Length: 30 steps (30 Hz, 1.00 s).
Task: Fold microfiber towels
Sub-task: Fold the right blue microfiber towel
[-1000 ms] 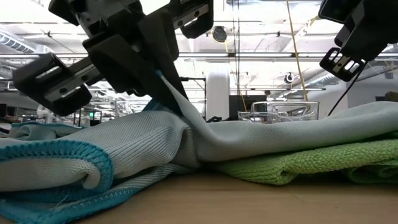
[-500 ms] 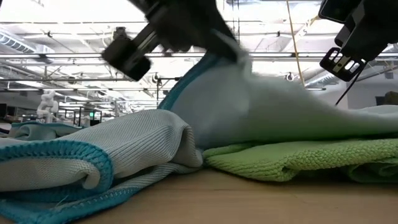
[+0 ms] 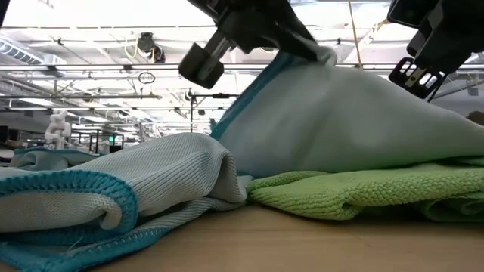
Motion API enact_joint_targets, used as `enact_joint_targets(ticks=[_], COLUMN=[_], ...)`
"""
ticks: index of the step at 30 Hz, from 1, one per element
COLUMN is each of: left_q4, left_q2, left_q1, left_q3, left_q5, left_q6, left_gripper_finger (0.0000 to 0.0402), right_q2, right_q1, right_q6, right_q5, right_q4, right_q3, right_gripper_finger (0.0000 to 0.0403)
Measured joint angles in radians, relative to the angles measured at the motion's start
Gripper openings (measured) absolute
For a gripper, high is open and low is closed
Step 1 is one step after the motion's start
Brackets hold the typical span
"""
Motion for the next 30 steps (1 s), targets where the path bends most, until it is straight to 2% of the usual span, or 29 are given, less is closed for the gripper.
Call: enact_joint_targets(ticks=[7,12,17,26,30], left_q4=[0.02,0.039,0.068,0.158,0.166], left_q2=[0.028,0.04,0.059,0.081,0.115], left_q1=[-0.033,-0.06,-0.067,-0.058,-0.058], left_q3=[0.0,0.0,-0.001,0.001,0.0], left_q5=[0.025,0.017,0.009,0.048,0.085], left_q6=[0.072,0.105,0.192,0.201,0.202], left_gripper_finger=[0.0004,0.0004,0.0004,0.0004,0.0004], right_q2=[0.0,0.053,0.244,0.598,0.699], right_q1=[0.0,0.0,-0.001,0.021,0.021], right_q6=[0.086,0.13,0.02,0.079,0.088], right_q5=[0.002,0.057,0.04,0.03,0.029], right_q4=[0.005,0.054,0.286,0.718,0.782], right_q3=[-0.001,-0.001,-0.001,0.0,0.0], right_gripper_finger=[0.0,0.0,0.0,0.0,0.0])
